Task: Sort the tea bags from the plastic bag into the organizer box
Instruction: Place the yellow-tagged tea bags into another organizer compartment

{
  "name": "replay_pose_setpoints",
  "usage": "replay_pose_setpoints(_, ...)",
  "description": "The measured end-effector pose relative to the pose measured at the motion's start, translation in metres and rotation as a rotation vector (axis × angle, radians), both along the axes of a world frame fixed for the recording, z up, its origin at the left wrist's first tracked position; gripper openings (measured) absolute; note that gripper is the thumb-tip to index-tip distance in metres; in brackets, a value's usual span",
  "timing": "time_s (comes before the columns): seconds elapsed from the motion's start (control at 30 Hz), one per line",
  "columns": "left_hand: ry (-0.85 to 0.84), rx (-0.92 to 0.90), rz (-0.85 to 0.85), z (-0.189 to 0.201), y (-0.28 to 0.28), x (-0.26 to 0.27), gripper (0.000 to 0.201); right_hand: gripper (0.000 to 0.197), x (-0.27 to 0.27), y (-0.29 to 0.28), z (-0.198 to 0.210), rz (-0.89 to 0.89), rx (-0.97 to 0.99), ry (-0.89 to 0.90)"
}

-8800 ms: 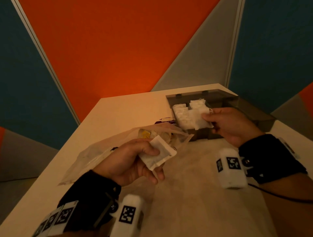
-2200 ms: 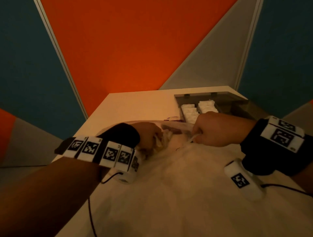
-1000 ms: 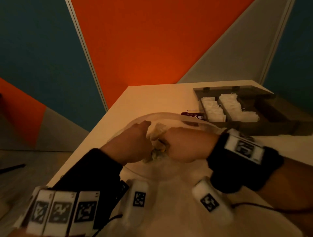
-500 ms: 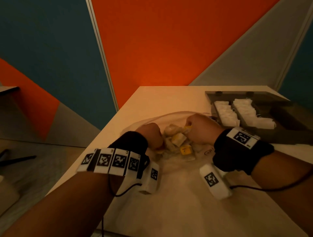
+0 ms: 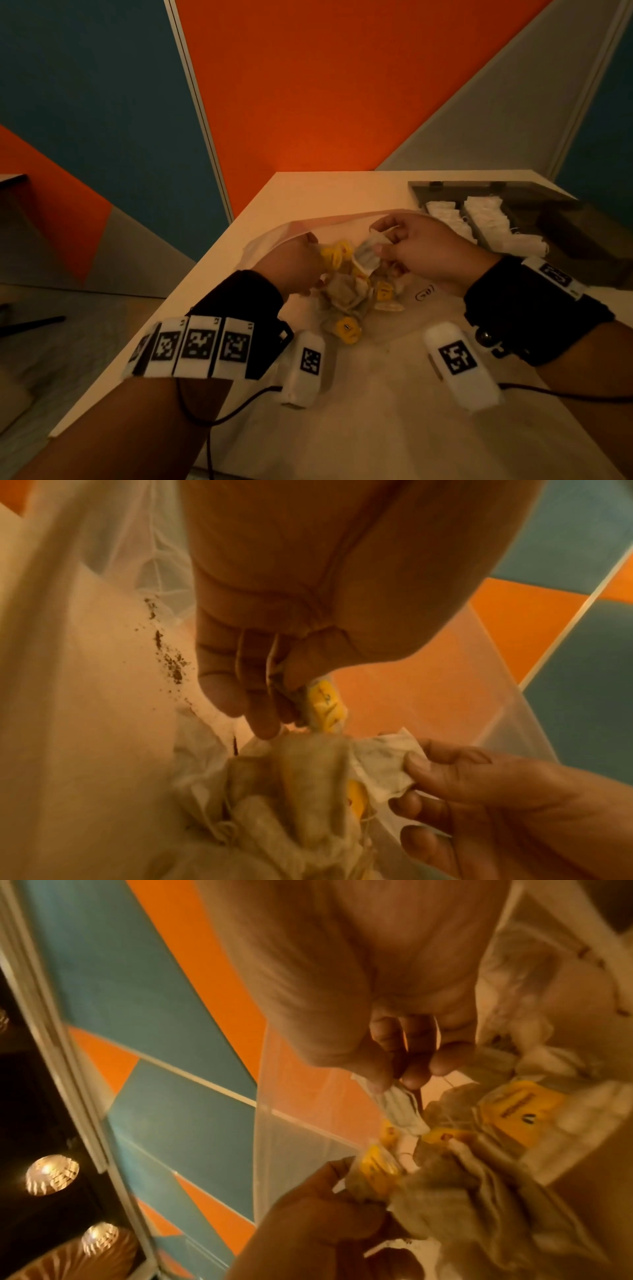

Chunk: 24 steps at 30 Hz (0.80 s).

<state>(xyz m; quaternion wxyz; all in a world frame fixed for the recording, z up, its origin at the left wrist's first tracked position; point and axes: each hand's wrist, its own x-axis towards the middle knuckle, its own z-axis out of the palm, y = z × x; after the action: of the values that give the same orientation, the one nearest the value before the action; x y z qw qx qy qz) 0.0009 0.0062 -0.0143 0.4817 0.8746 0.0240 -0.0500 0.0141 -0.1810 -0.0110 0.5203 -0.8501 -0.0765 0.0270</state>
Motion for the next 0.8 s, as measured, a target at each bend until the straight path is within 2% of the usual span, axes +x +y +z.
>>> replay_pose_setpoints(0.1, -0.024, 0.054, 0.065, -0.003, 0.003, -0.005, 0.022, 0.012, -0.003, 0.002, 0.001, -0.025, 0.115, 0.080)
replay_pose_setpoints(0.23, -0.073, 0.174, 0.041, -0.001, 0.004, -0.009, 0.022, 0.009, 0.001, 0.002, -0.002, -0.118, 0.082, 0.055)
replay_pose_setpoints(0.4, -0.157, 0.365, 0.010, 0.001, 0.002, -0.009, 0.032, 0.016, 0.008, 0.000, -0.008, -0.196, -0.133, -0.050)
replay_pose_setpoints(0.47, -0.169, 0.420, -0.015, 0.001, 0.002, -0.010, 0.037, 0.018, 0.010, -0.002, -0.011, -0.195, -0.311, -0.101)
replay_pose_setpoints(0.53, -0.157, 0.489, -0.025, 0.001, 0.003, -0.011, 0.043, 0.022, 0.010, -0.005, -0.016, -0.097, -0.497, -0.108)
replay_pose_setpoints(0.6, -0.137, 0.506, -0.037, 0.002, 0.003, -0.014, 0.047, 0.037, 0.007, -0.003, -0.020, 0.027, -0.625, -0.144)
replay_pose_setpoints(0.63, -0.133, 0.501, -0.049, 0.002, 0.002, -0.016, 0.048, 0.044, 0.006, -0.001, -0.020, 0.066, -0.679, -0.222)
replay_pose_setpoints(0.7, -0.133, 0.500, -0.083, 0.003, 0.000, -0.017, 0.050, 0.042, 0.002, 0.006, -0.017, 0.170, -0.783, -0.385)
replay_pose_setpoints(0.73, -0.126, 0.524, -0.109, 0.004, -0.002, -0.017, 0.049, 0.038, -0.001, 0.010, -0.015, 0.249, -0.816, -0.370)
replay_pose_setpoints(0.8, -0.081, 0.592, -0.182, 0.004, -0.005, -0.016, 0.047, 0.034, -0.005, 0.017, -0.014, 0.423, -0.852, -0.191)
